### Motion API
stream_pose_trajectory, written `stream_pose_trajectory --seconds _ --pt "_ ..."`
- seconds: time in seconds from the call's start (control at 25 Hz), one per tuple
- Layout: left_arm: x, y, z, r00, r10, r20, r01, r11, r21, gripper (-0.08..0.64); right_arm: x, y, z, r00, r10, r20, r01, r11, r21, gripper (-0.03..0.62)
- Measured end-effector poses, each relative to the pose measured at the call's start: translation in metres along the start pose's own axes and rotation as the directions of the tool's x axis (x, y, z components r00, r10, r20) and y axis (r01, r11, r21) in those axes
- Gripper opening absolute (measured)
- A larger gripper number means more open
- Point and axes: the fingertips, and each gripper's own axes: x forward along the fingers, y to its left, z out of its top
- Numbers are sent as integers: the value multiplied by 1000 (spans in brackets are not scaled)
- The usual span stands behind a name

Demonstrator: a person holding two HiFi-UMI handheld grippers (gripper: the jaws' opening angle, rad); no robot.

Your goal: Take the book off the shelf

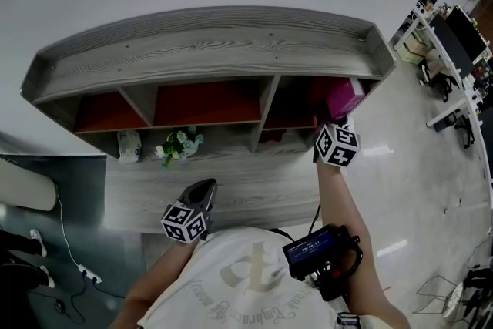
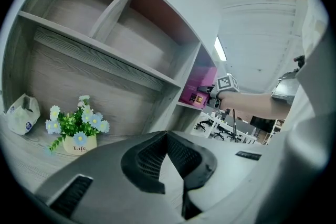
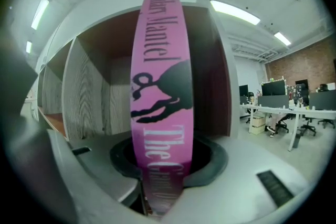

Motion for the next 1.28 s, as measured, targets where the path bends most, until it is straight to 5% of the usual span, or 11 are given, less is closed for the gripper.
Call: stream_pose_trajectory --seconds 1.28 --pt "9 -17 -12 996 -70 -51 70 997 11 2 -28 14 -1 989 148 2 -148 989 -32 147"
